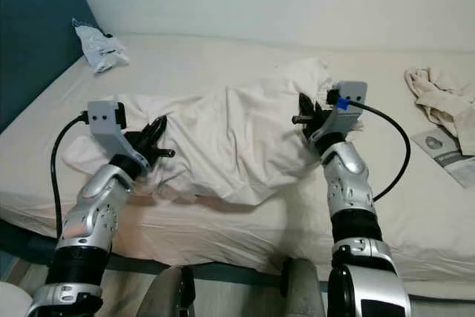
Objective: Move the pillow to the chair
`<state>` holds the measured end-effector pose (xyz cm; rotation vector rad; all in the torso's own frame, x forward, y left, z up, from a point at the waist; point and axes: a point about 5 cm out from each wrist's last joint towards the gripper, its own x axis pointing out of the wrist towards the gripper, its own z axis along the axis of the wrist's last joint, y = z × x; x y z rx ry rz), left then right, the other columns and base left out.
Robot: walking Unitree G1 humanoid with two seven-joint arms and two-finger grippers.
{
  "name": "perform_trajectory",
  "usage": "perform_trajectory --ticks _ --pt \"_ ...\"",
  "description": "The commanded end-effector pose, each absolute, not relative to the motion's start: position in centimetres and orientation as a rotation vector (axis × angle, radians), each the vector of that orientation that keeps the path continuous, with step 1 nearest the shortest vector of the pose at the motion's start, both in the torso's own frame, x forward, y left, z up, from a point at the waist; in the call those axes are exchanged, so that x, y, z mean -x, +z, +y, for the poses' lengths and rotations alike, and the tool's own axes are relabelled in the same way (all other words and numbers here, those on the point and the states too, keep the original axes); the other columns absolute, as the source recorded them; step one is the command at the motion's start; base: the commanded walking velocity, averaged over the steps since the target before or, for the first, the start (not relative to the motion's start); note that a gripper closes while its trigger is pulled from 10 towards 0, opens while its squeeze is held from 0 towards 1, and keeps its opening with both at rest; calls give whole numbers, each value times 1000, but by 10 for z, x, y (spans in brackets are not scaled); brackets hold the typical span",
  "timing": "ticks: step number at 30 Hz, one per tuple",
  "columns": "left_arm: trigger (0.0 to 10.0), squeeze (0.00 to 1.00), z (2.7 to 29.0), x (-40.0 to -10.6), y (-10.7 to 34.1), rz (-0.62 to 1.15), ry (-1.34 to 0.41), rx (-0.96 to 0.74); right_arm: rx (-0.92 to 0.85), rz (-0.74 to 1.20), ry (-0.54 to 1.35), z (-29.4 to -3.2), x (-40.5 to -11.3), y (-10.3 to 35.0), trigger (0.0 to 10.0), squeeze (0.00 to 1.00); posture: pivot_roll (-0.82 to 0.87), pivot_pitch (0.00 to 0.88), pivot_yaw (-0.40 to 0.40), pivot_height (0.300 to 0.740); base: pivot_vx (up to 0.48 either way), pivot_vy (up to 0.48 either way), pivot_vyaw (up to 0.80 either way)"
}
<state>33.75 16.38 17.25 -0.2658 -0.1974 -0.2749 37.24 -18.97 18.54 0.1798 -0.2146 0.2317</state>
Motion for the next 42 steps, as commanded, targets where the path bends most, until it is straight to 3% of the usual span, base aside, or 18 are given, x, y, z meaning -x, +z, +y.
perform_trajectory --ticks 1,8,15,42 --pt "10000 0 154 -336 191 -284 -301 231 -148 -234 262 -178 -373 188 10000 0 -1 66 3 592 0 0 0" --pt "10000 0 148 -334 185 -267 -279 154 -42 -218 211 -174 -370 180 10000 0 2 67 4 592 0 0 0" --pt "10000 0 148 -333 185 -277 -252 156 -78 -236 207 -173 -369 181 10000 0 10 69 0 607 0 0 0" --pt "10000 0 144 -326 182 -296 -232 157 -49 -240 244 -162 -367 180 10000 0 6 69 -2 727 0 0 0"
